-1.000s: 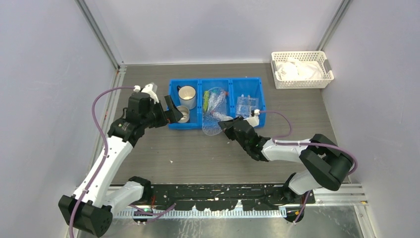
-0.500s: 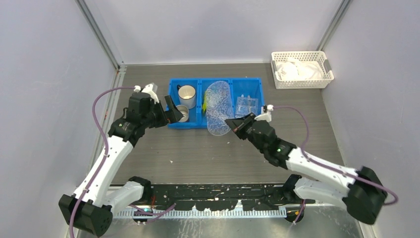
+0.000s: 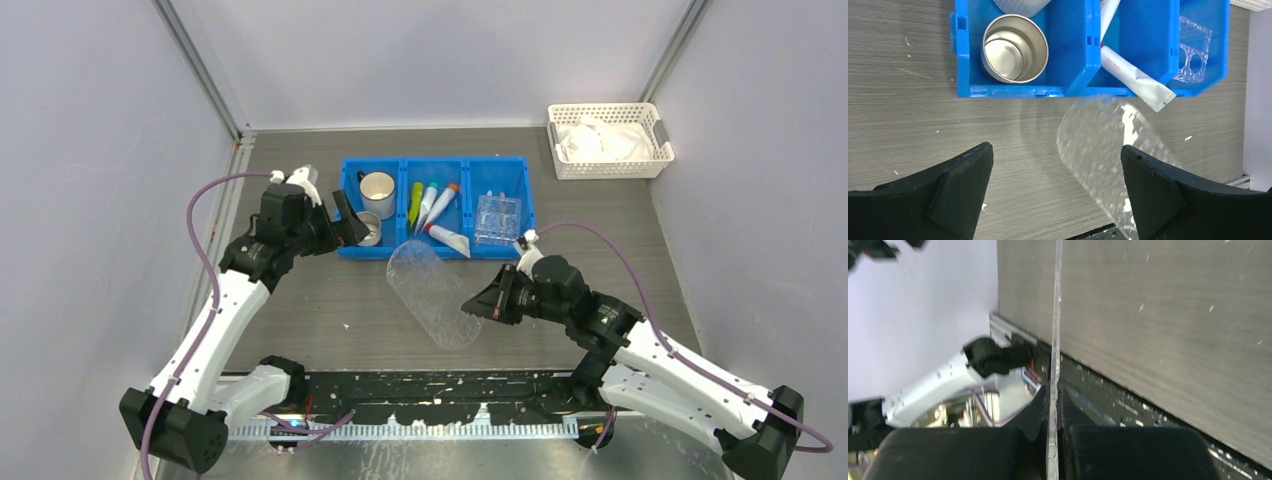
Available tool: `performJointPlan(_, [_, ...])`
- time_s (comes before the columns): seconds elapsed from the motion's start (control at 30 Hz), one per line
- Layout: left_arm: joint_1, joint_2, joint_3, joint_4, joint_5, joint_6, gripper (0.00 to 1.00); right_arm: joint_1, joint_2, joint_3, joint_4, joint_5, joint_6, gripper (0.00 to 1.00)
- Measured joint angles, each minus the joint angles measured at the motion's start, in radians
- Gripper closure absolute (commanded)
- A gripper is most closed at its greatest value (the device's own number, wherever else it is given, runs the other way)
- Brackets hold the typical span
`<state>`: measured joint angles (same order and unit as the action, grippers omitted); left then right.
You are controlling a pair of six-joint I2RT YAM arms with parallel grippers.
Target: Prepare toiletry sets of a toothbrush and toothpaste on the tray
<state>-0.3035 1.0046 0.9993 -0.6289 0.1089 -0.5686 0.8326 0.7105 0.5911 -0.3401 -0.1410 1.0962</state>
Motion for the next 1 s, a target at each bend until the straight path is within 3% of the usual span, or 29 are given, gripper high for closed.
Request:
performJointPlan(0.3, [0.000, 0.000, 0.006, -0.002, -0.004, 0.000, 0.00, 0.005, 0.019, -0.126, 0.029, -0.281, -0.010, 0.99])
performJointPlan(0.57, [0.000, 0.002, 0.006, -0.003, -0.006, 0.000, 0.00, 0.004, 0.300, -0.140, 0.234, -0.388, -0.058, 0.99])
performJointPlan(0.67, [0.000, 0.010, 0.006, -0.003, -0.006, 0.000, 0.00, 0.004, 0.450, -0.124, 0.350, -0.425, -0.084, 0.78])
performJointPlan(0.73, [0.000, 0.020, 0.006, -0.003, -0.006, 0.001, 0.00, 0.004, 0.502, -0.116, 0.384, -0.431, -0.099, 0.73])
performJointPlan(0.93, [0.000, 0.047, 0.003, 0.003, -0.005, 0.003, 0.00, -0.035, 0.547, -0.114, 0.247, -0.363, -0.178, 0.51])
performJointPlan(1.0, [0.000, 0.053, -0.003, 0.009, -0.003, 0.003, 0.00, -0.077, 0.546, -0.104, 0.173, -0.328, -0.216, 0.36])
